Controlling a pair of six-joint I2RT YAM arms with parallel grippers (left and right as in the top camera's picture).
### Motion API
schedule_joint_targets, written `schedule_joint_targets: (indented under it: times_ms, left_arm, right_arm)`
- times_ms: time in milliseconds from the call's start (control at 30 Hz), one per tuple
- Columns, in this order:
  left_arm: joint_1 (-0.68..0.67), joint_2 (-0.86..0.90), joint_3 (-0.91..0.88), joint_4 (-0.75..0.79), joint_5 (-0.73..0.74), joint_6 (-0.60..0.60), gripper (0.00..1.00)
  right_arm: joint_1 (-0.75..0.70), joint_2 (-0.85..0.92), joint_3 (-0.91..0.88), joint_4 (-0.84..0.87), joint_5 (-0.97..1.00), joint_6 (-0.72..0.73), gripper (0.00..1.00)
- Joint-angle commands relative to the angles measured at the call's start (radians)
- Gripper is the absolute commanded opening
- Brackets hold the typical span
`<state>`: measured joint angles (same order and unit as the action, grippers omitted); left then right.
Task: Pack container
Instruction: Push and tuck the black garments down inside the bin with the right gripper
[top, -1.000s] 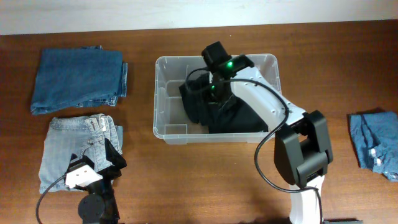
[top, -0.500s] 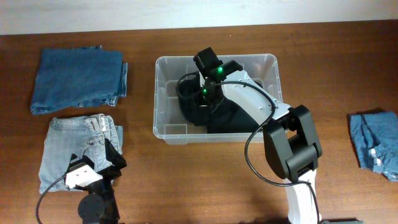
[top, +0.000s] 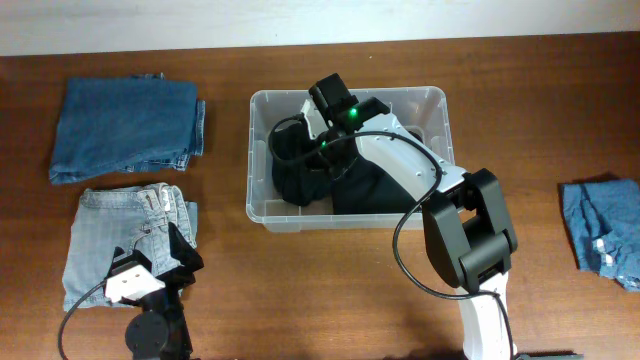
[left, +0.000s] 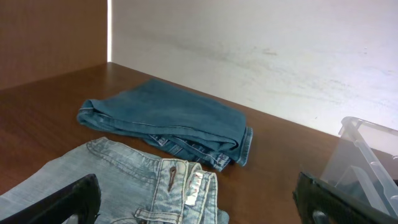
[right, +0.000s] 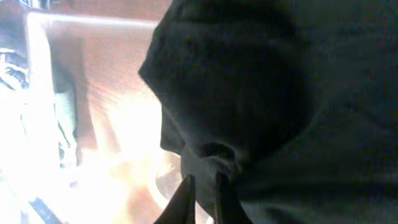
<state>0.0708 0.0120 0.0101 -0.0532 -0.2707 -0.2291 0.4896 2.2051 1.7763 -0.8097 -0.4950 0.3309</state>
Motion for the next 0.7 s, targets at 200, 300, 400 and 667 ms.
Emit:
schedule_joint_targets:
  times_ms: [200, 300, 400, 667]
  left_arm:
    - [0.005, -0.006, -0.001, -0.005, -0.011, -0.002, 0.99]
    - [0.005, -0.006, -0.001, -0.005, -0.011, -0.002, 0.99]
    - [0.005, -0.006, -0.001, -0.005, -0.011, -0.002, 0.99]
    - [0.005, -0.006, -0.001, -0.005, -0.011, -0.002, 0.99]
  right_arm:
    - [-0.005, -0.053, 0.147, -0.148, 0.287, -0.017, 0.12]
    - [-0.005, -0.046, 0.151, -0.148, 0.335, -0.017, 0.15]
    - [-0.004, -0.028, 0.148, -0.13, 0.349, -0.016, 0.15]
    - [0.039, 0.035, 0.146, 0.002, 0.342, 0.001, 0.14]
